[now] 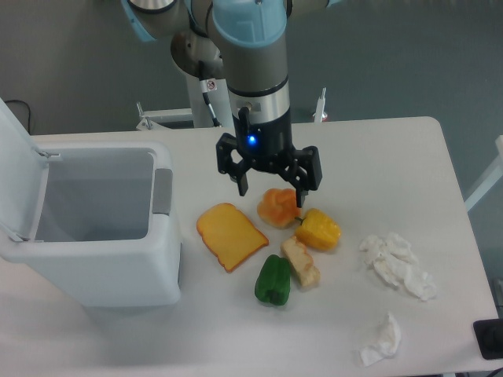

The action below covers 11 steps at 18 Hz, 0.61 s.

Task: Pick up the square bread
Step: 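Move the open gripper over the orange and yellow peppers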

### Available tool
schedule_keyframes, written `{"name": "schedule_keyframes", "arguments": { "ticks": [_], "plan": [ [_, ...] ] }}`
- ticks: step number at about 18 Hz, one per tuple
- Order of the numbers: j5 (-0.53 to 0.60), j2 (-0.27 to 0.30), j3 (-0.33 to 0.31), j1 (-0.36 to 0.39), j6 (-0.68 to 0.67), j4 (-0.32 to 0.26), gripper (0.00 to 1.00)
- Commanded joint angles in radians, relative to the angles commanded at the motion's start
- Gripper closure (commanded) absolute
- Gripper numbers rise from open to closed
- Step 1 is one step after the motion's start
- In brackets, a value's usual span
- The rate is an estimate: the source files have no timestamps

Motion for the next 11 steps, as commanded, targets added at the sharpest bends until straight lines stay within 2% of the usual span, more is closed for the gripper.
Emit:
{"name": "schedule_keyframes", "arguments": {
  "ticks": [11],
  "plan": [
    [0.014,-0.023,-0.012,0.009,0.011,0.002,0.00]
  ]
}}
